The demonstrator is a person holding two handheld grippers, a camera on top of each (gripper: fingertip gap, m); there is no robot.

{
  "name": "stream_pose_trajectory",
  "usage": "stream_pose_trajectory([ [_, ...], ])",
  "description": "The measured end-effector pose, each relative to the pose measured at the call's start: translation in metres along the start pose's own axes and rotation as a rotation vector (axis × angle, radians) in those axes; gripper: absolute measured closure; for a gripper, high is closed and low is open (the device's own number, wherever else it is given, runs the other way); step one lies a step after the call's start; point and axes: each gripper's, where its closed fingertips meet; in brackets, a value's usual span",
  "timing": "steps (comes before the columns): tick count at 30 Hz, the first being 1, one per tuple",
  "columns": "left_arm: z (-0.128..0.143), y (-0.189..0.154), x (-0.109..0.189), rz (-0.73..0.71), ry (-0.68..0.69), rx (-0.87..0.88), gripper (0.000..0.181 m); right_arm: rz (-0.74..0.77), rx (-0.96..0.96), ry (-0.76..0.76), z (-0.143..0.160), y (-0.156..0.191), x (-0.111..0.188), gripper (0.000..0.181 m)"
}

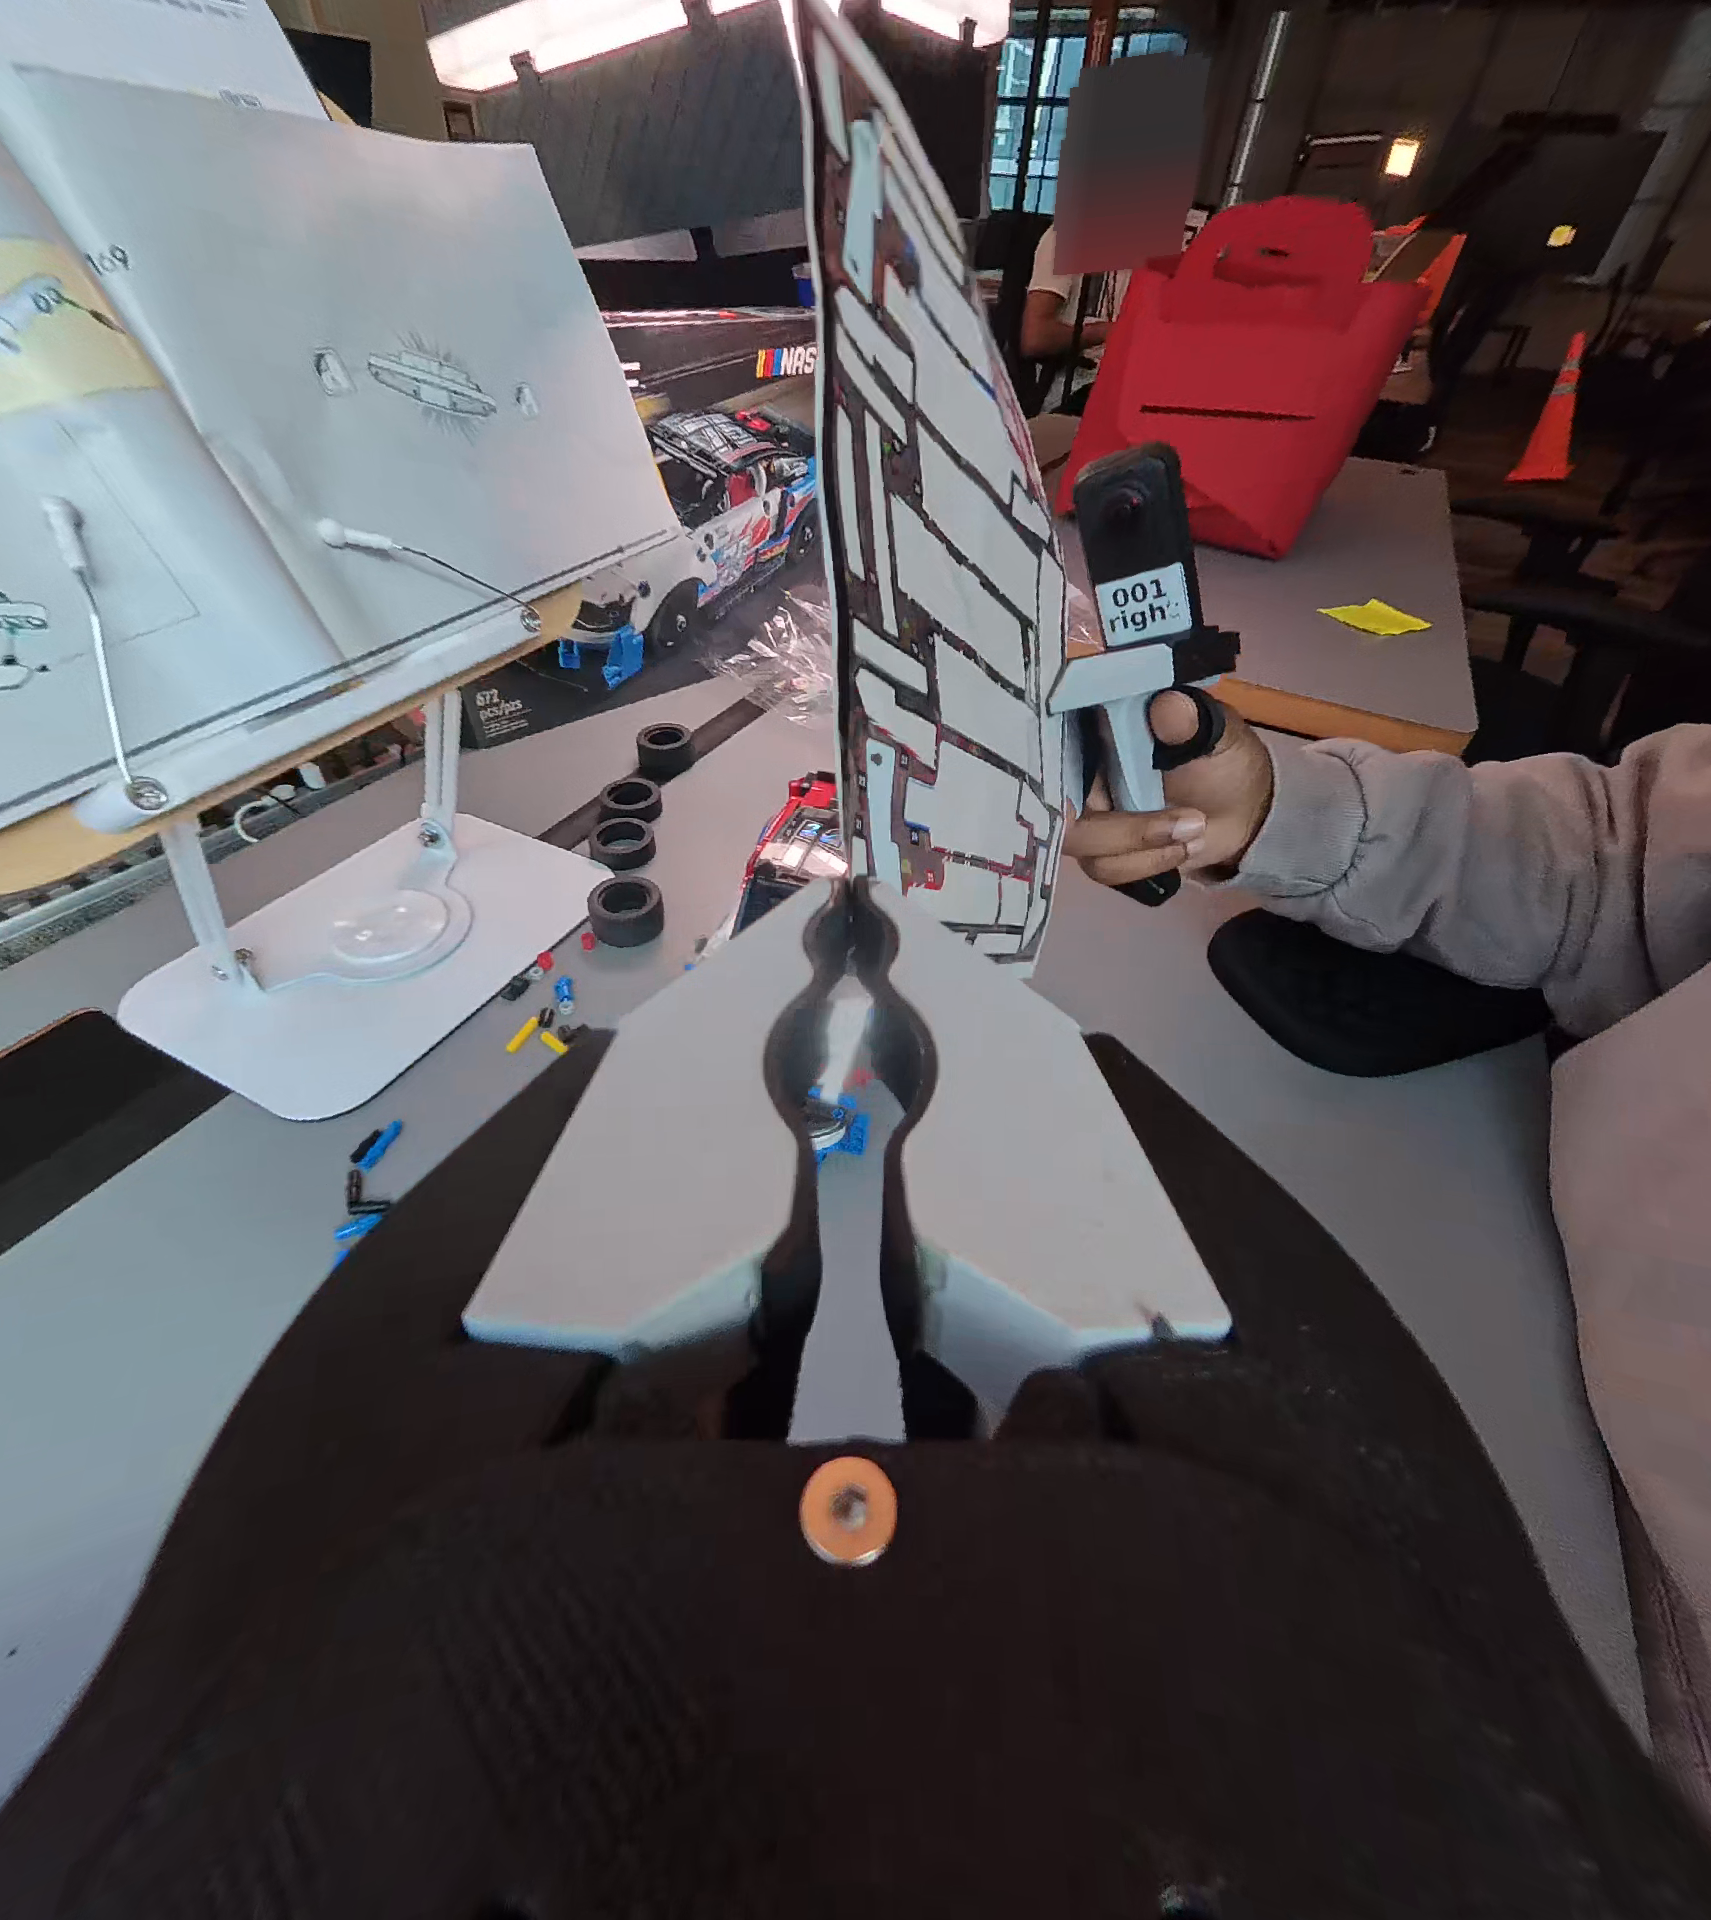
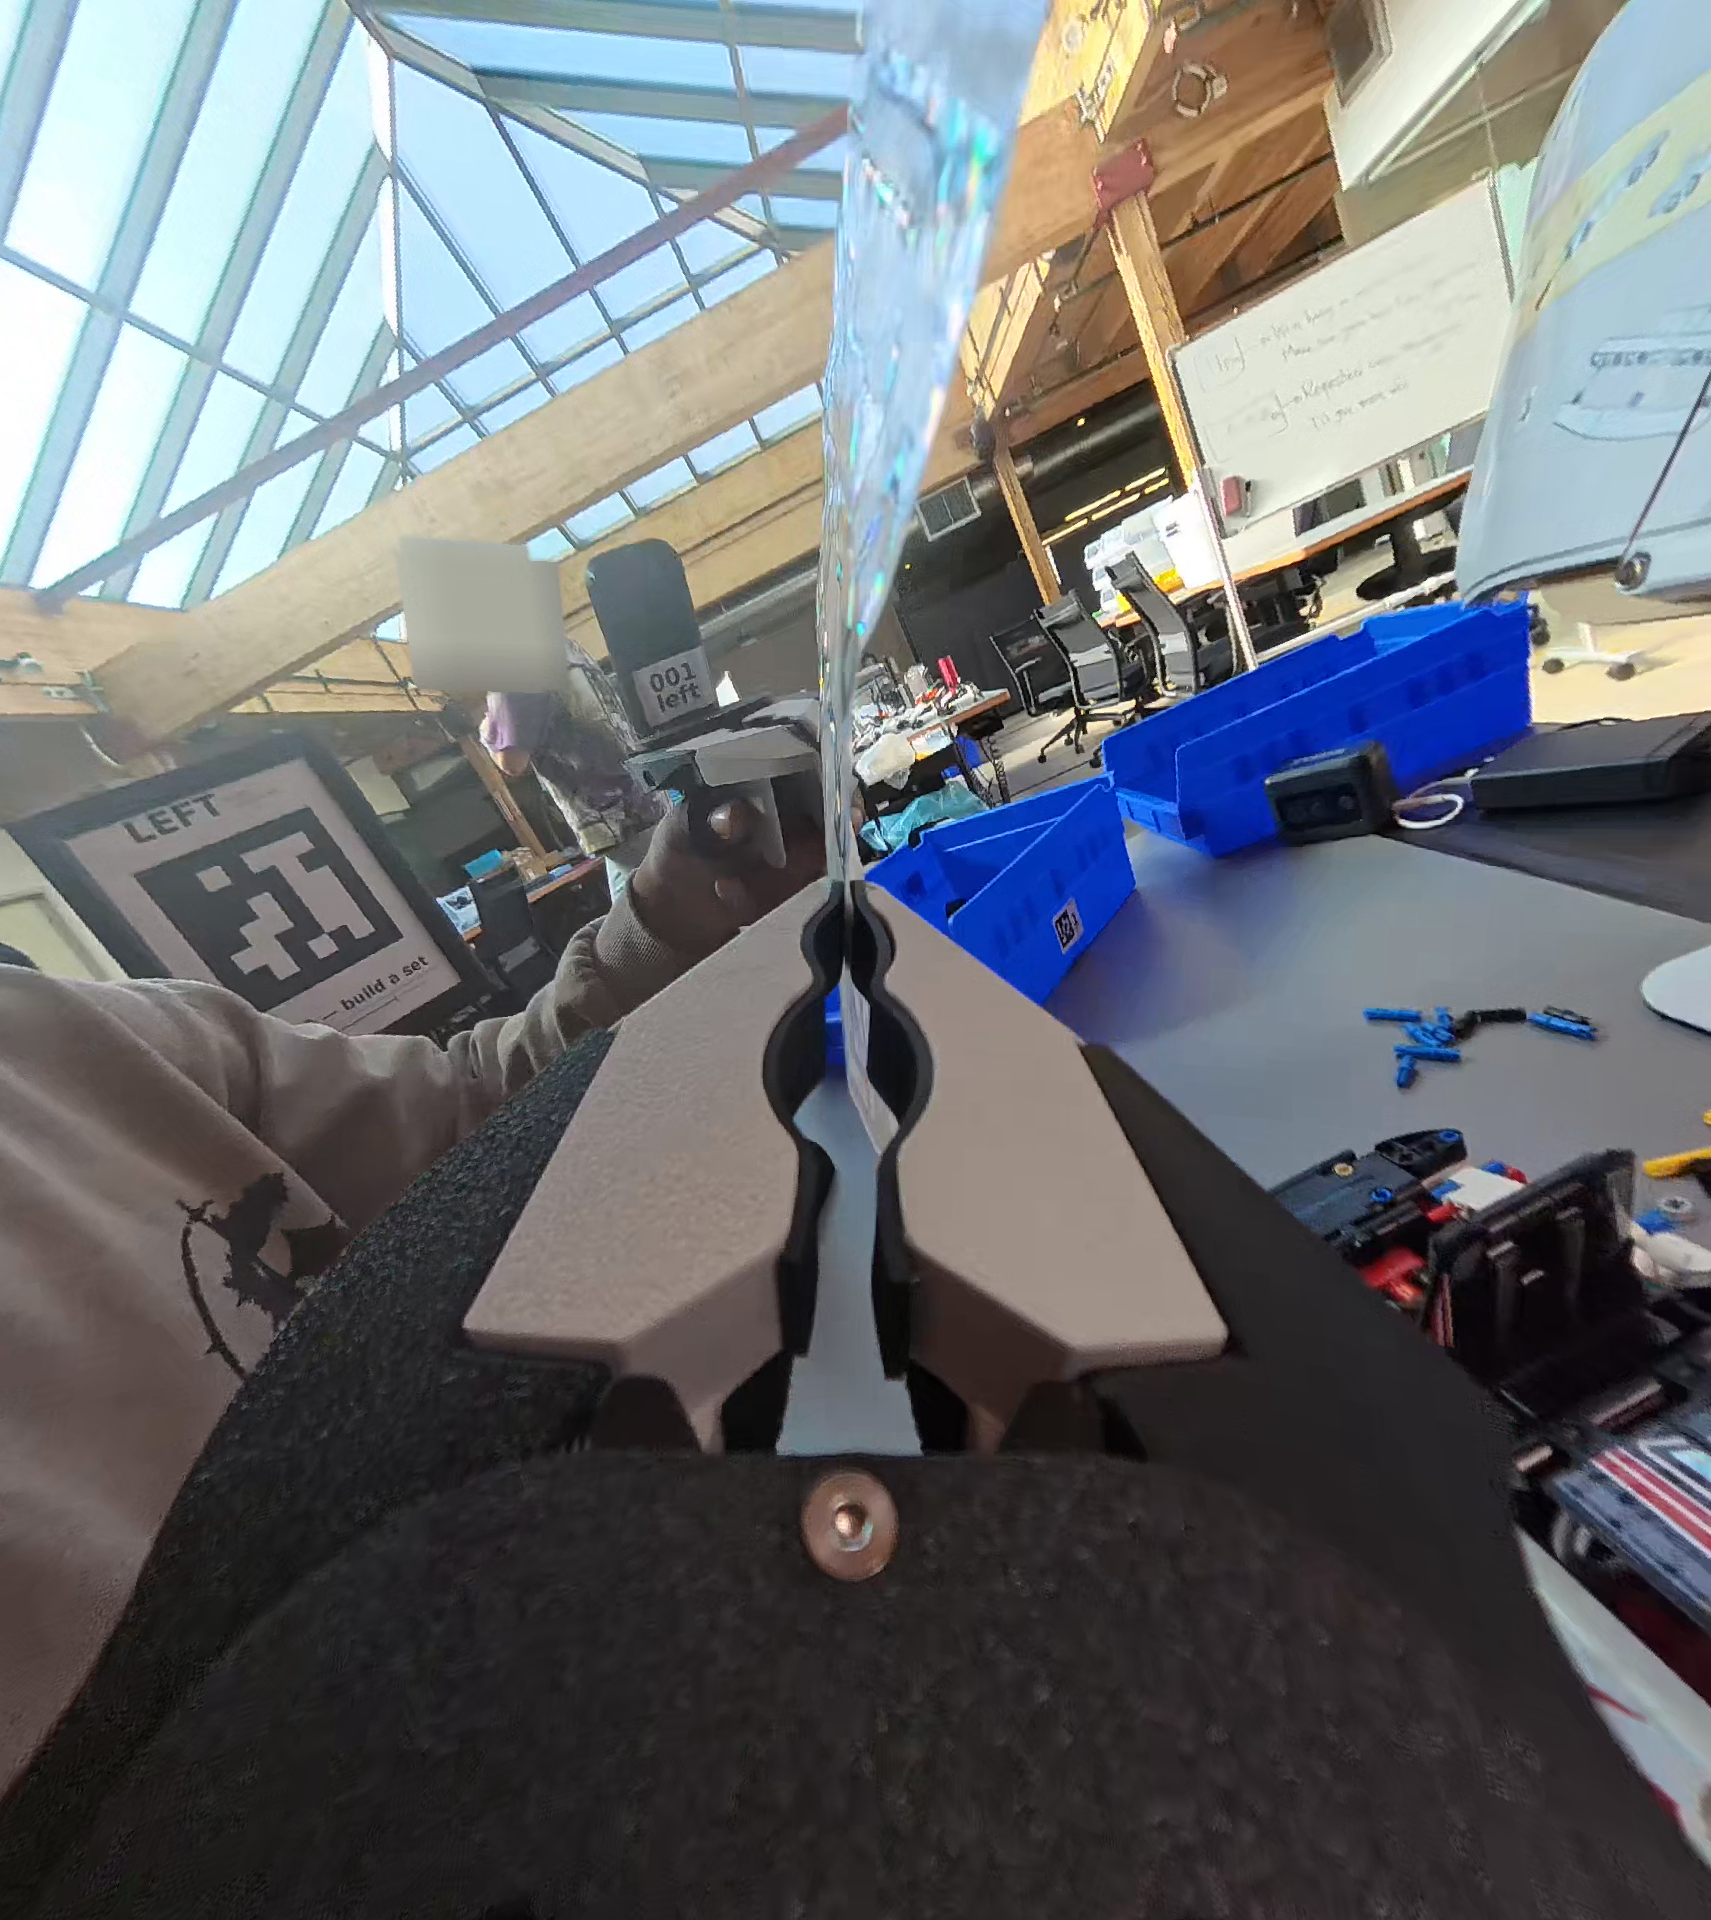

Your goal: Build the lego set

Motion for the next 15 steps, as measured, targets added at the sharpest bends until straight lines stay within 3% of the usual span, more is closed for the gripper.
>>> stream_pose_trajectory([
  [5,-0.002,-0.005,-0.025,0.061,-0.087,-0.006,0.156,-0.146,-0.093,0.12,0.017,0.01,0.026,0.181],
  [7,0.0,0.0,-0.037,0.086,-0.105,0.025,0.137,-0.19,-0.089,0.163,0.028,0.014,0.032,0.181],
  [10,0.006,-0.001,-0.067,0.264,-0.141,0.2,0.105,-0.304,-0.078,0.202,0.042,0.027,0.037,0.181],
  [12,0.017,-0.009,-0.093,0.375,-0.137,0.283,0.101,-0.352,-0.04,0.261,0.057,0.035,0.038,0.181],
  [15,0.024,-0.03,-0.117,0.597,-0.153,0.454,0.109,-0.325,0.059,0.375,0.084,0.035,0.04,0.181],
])
Point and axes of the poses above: each gripper's, where its closed fingertips meet, x back along the fingers, z out of its underside, y = z × x across the jaws, and after that the axes turned 15 degrees about y, right-handed
